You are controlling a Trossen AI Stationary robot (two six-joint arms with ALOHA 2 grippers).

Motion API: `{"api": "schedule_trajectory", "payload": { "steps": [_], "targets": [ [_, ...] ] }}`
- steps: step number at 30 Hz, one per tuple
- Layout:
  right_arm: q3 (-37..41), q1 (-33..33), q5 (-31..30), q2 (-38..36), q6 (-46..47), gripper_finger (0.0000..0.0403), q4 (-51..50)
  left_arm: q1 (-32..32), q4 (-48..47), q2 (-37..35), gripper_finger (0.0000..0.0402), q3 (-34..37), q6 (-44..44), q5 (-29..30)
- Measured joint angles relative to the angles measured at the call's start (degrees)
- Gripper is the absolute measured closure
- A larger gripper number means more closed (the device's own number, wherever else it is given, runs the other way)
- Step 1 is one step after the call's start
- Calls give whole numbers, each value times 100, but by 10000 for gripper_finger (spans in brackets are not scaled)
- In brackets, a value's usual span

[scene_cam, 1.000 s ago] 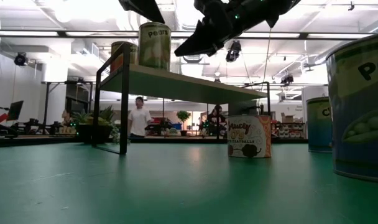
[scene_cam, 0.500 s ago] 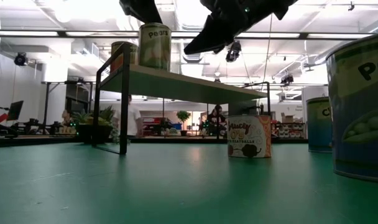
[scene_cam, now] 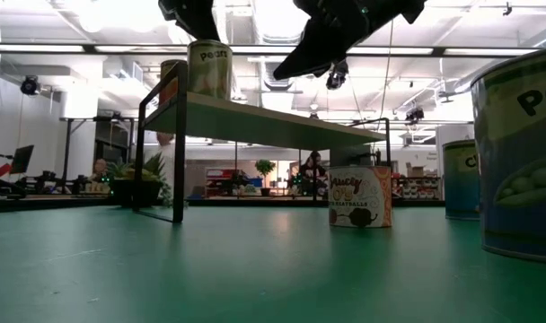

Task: Pick and place cans onto a shelf
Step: Put the light green can on the shelf

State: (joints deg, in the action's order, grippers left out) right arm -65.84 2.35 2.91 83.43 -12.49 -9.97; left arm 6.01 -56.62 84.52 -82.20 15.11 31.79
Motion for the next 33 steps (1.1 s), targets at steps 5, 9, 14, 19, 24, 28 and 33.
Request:
{"api": "schedule_trajectory", "payload": {
  "steps": [5, 9, 14, 19, 24, 28, 33],
  "targets": [
    [13, 0, 0, -21, 68, 390, -61, -1, -141, -61, 401, 6, 201, -5],
    [55, 0, -1, -43, 68, 390, -55, 10, -244, -143, 402, 16, 409, -48],
    [113, 2, -1, -51, 66, 390, -62, 12, -372, -217, 402, 23, 578, -96],
    [142, 0, -2, -51, 90, 390, -60, 14, -344, -218, 402, 23, 625, -96],
    [144, -24, -8, -234, 263, 390, -152, 52, -431, -215, 402, -105, 660, -154],
    [144, -143, -5, -634, 638, 390, -740, 205, -550, -211, 402, -378, 663, -205],
    [227, -370, -12, -1184, 1156, 390, -1303, 380, -663, -217, 402, -634, 552, -127]
  ]
}}
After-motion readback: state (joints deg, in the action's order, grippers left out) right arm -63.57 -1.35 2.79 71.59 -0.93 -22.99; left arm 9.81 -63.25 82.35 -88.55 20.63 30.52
